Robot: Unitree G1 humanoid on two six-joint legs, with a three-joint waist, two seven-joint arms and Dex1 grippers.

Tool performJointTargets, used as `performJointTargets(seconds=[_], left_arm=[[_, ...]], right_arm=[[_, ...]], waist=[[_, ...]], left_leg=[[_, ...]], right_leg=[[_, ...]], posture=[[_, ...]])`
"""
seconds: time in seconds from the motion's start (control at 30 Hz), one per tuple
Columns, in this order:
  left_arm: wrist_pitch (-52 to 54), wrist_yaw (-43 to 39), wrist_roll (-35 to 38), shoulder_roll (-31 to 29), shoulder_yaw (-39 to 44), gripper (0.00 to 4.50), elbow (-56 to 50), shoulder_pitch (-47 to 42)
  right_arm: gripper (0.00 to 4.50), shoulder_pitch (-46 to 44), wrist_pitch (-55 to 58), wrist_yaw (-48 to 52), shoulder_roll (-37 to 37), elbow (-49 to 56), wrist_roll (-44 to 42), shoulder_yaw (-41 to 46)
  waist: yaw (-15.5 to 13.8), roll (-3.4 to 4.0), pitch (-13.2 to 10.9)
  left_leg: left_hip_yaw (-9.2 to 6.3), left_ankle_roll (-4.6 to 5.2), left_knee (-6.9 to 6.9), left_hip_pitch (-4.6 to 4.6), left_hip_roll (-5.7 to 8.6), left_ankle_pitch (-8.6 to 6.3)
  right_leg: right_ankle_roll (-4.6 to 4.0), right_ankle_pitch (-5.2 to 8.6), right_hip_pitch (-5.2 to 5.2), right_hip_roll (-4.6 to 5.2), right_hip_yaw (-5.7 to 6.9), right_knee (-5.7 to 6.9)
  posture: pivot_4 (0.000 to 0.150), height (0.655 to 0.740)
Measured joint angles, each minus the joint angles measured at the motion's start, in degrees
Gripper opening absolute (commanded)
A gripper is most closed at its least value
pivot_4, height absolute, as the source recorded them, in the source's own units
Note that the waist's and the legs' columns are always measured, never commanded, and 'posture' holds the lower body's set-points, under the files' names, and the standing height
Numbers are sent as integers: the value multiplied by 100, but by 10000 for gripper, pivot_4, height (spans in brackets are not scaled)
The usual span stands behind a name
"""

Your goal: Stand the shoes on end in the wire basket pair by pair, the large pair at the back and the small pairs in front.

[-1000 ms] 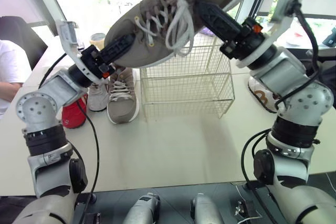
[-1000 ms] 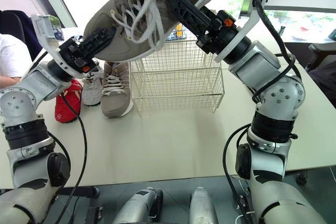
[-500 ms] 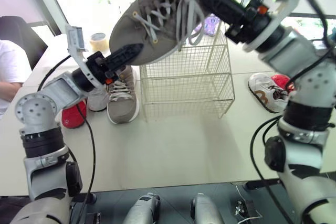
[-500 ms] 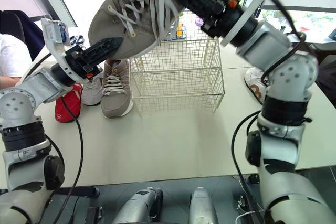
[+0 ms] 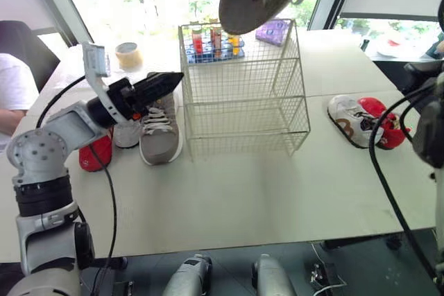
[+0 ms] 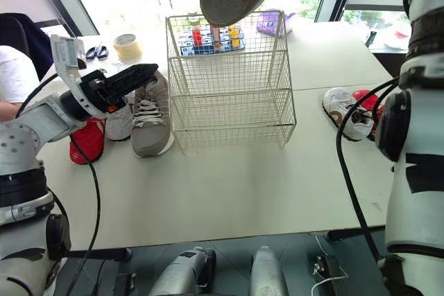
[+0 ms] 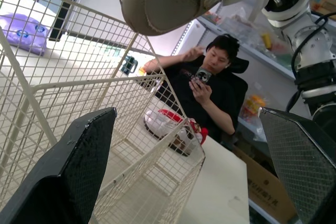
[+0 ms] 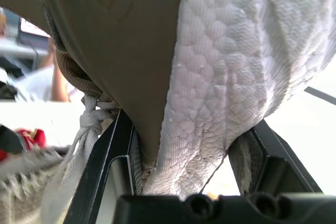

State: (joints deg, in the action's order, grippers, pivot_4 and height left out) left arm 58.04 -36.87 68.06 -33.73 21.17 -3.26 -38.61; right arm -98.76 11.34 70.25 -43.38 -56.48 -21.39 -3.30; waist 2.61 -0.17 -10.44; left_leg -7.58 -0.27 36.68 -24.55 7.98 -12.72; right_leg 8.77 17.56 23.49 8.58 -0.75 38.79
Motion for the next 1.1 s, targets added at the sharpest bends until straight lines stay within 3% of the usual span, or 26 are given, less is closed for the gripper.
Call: performJointTargets(seconds=[0.17,0.47,1.1], left_arm=[[-21,82,10,0,3,44712,-157,37],[-71,106,11,-2,3,44712,-220,83],[-140,246,14,69,-3,44712,-464,291]], right_arm=[[17893,-83,-943,308,86,-895,775,-84],[17893,-82,-1941,372,183,-1479,1659,-92],[17893,34,-1969,670,414,-1816,2430,-75]], waist=[[3,1,-1],[-2,1,-1],[-30,0,0]], left_leg=[[1,-2,0,0,-1,1],[1,-4,-3,0,0,2],[-8,-5,16,4,4,2]], right_leg=[[0,0,6,-2,-2,6],[0,0,7,-2,-4,7],[0,0,-8,-3,-3,15]], posture=[[1500,7400],[1500,7400],[1500,7400]])
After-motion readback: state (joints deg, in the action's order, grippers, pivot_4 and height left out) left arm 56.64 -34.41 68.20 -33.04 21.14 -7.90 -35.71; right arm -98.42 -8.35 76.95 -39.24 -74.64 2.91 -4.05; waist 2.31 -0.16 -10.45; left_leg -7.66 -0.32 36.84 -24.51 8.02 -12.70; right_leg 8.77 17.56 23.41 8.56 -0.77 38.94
